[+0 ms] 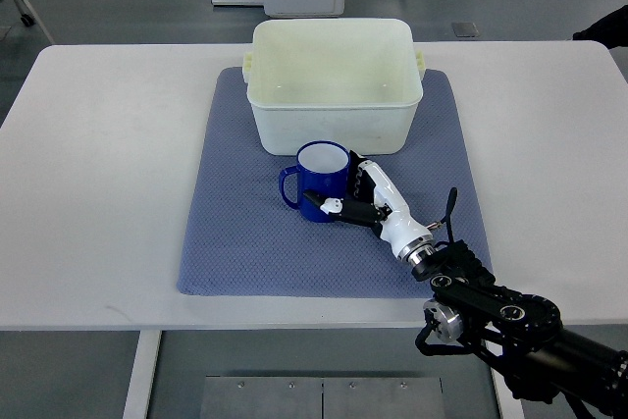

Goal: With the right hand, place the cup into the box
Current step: 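Close the right hand fingers around the blue mug body, then lift the blue mug with the right hand up above the tub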

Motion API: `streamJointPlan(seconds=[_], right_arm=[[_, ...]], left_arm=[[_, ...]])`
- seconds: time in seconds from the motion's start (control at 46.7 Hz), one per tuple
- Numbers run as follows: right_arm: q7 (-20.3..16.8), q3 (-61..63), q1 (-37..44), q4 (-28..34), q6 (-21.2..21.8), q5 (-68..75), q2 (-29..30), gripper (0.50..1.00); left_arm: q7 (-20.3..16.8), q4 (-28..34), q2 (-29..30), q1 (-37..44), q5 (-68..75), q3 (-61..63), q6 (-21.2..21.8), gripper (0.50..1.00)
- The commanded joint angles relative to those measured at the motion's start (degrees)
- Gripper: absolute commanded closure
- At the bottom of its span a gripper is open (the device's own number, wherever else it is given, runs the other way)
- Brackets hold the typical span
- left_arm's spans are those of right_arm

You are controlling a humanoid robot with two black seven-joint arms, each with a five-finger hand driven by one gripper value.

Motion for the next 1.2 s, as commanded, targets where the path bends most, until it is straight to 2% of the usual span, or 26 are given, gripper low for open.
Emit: streamJointPlan(seconds=[0.0, 0.685, 1.177], right_arm=[[-0.01, 0.05, 0.02, 0.93, 0.07, 0.02, -0.59, 1.000], [-0.01, 1.55, -0.77, 13.94, -0.02, 2.30, -20.19, 1.000], [-0.01, 1.81, -0.68, 15.17, 0.94, 5.73, -30.48, 1.000]], left_arm=[[0.00, 0.05, 0.00, 0.00, 0.01, -0.01, 0.01, 0.500], [0.00, -0.04, 0.00, 0.00, 0.01, -0.01, 0.01, 0.500], [0.00, 0.05, 0.00, 0.00, 0.01, -0.01, 0.01, 0.500]])
